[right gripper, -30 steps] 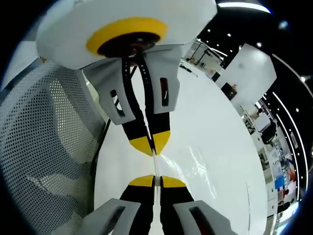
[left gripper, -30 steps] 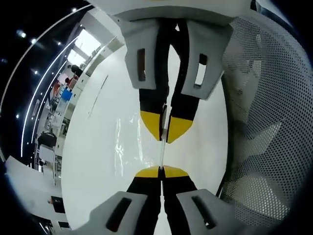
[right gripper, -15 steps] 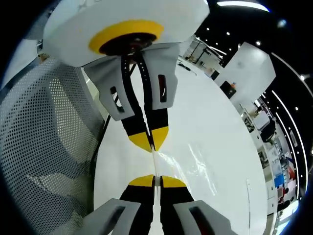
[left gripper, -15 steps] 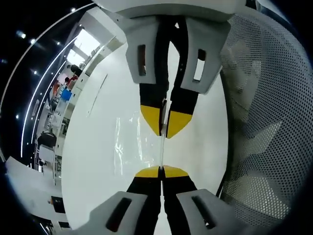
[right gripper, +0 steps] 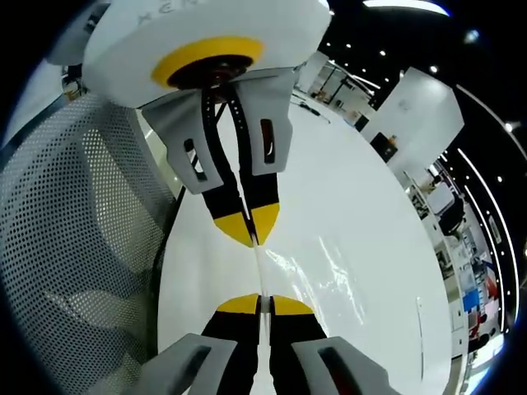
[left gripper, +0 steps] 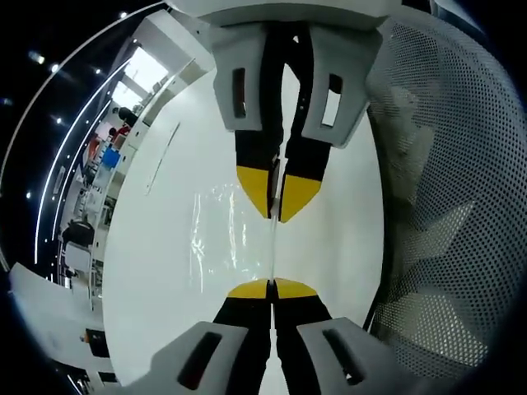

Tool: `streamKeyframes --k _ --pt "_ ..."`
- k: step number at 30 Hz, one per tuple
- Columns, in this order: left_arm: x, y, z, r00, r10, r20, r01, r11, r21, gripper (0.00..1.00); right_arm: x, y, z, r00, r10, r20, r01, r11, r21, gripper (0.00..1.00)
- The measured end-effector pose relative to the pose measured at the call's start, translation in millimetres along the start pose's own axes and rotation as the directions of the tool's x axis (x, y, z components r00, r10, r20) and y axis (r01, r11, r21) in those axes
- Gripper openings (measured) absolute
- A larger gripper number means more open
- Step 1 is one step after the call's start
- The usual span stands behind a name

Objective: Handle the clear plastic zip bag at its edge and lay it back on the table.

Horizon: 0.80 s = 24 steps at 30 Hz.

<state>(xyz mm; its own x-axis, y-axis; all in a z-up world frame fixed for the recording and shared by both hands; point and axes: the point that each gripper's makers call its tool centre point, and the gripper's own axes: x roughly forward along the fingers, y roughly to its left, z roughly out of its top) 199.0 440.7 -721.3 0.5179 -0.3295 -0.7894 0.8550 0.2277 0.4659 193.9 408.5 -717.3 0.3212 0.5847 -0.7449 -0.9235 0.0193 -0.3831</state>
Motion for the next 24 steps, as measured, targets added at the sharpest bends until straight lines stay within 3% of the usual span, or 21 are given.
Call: streamKeyframes --k 24 --pt "0.4 3.4 -7.1 1.0 0.006 -0.016 -0.007 1.0 -0.01 0.0 -3.4 -4.0 -10.1 1.0 -0.016 -0.016 0.016 1.0 0.021 0.0"
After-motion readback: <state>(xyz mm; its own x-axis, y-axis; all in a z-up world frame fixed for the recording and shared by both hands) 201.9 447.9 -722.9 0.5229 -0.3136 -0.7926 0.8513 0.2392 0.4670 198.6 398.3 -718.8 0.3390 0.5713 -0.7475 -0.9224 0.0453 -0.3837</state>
